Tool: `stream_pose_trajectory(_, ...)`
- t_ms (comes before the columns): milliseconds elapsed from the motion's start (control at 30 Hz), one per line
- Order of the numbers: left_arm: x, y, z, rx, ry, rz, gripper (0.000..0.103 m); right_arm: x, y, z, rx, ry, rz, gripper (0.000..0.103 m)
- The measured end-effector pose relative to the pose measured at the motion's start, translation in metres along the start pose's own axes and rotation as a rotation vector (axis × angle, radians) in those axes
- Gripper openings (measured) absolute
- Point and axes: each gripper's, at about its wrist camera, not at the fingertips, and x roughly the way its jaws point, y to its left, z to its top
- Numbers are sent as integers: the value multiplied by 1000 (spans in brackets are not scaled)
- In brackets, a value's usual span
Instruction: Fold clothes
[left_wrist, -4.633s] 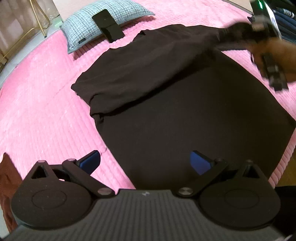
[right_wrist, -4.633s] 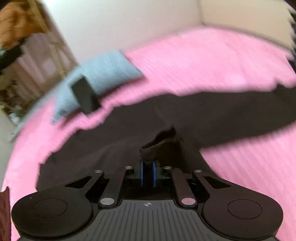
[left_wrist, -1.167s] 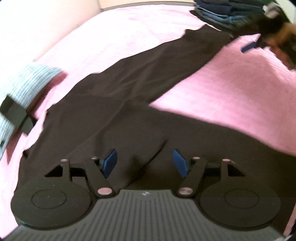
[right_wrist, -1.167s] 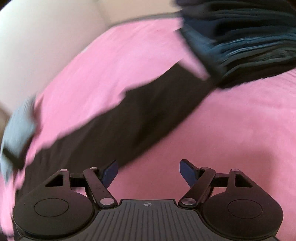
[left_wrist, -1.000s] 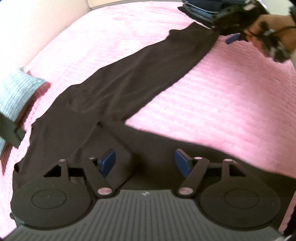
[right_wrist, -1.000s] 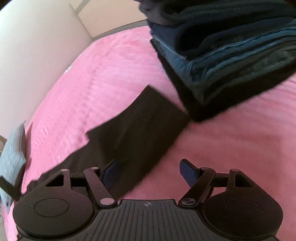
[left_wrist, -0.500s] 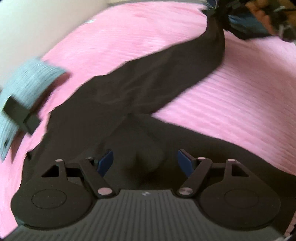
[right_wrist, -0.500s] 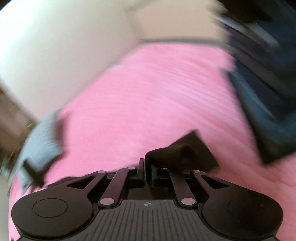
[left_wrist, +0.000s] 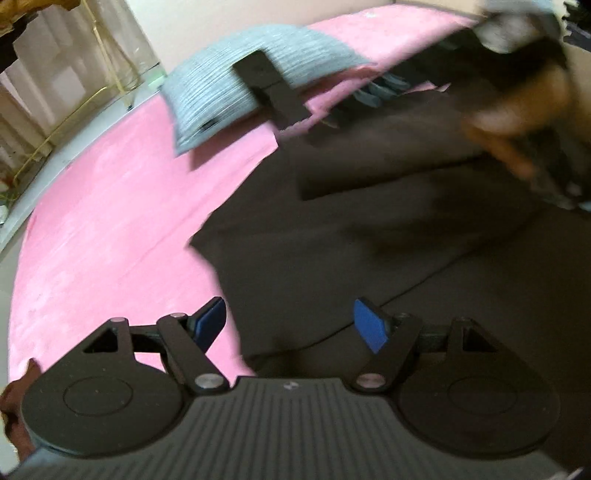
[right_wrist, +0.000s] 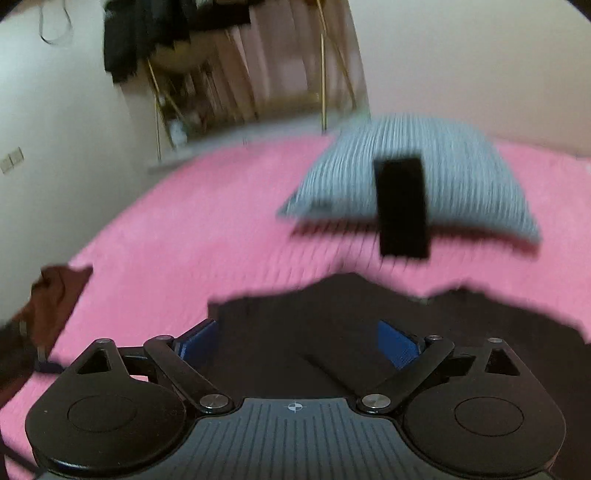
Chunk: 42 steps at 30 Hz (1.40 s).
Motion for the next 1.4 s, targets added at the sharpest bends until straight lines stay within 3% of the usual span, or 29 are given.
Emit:
stream_pose_trajectory(167, 31, 23, 2, 21, -5, -39, 72, -19, -22, -36, 63, 115, -124, 96)
stream_pose_trajectory(400, 91, 20, 69, -92, -59, -226, 55, -70, -113, -75, 181, 197, -364, 96)
stream_pose_trajectory(567, 151, 7, 108, -180, 10, -275, 53, -94, -160, -103, 226, 204, -476, 96)
stream_pose_trajectory(700, 183, 0, 116, -195, 89, -265, 49, -92, -173, -121, 201, 211, -496, 96)
stream_pose_trajectory(767, 184, -2, 120, -194, 98, -276, 36, -89, -179, -126, 214, 201, -486, 96)
stream_pose_trajectory(800, 181, -1, 124, -186, 90, -275, 25, -86, -182, -128, 223, 194, -483, 96)
stream_pose_trajectory(833, 178, 1, 129, -178, 82, -275, 7, -87, -184, -128, 231, 187, -482, 96)
stream_pose_trajectory(867, 175, 2, 133, -170, 74, -274, 4, -88, -186, -127, 240, 180, -485, 96)
stream_pose_trajectory(933, 166, 6, 143, -157, 45, -272, 3, -92, -186, -121, 247, 155, -497, 96)
stream_pose_trajectory(1033, 130, 28, 167, -174, -120, -251, 4, -94, -187, -108, 229, 128, -536, 96)
stream_pose_trajectory(1133, 115, 49, 179, -198, -196, -190, 4, -93, -189, -100, 194, 113, -582, 96)
stream_pose_trajectory(1200, 120, 61, 179, -207, -186, -158, 4, -91, -187, -98, 141, 119, -627, 96)
stream_pose_trajectory(1400, 145, 55, 159, -146, -94, -173, 4, -98, -175, -95, 239, 111, -573, 96)
